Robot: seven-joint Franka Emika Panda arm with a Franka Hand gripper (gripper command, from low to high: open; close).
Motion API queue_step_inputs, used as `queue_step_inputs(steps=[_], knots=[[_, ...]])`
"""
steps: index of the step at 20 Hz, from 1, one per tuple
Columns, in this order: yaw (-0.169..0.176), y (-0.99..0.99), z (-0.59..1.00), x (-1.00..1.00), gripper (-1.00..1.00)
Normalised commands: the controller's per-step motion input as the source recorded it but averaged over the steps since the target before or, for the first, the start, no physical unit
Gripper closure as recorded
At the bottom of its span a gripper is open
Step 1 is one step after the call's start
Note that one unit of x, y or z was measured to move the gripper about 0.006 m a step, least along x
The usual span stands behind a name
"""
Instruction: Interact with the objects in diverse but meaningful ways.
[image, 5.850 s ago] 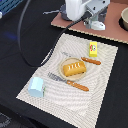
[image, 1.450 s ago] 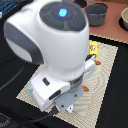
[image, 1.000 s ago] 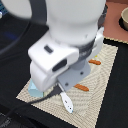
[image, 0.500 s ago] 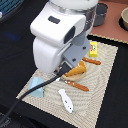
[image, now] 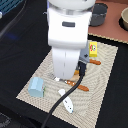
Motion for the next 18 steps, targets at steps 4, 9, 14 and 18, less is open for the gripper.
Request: queue_step_inputs(steps=[4, 9, 14, 18], knots=[[0.004, -0.31, -0.39, -0.63, -1.00], [0.010, -0.02, -0.15, -0.80, -1.00], [0.013, 0.02, -0.06, -0.76, -1.00], [0.025, 0.00, -0.15, -0.80, -1.00]])
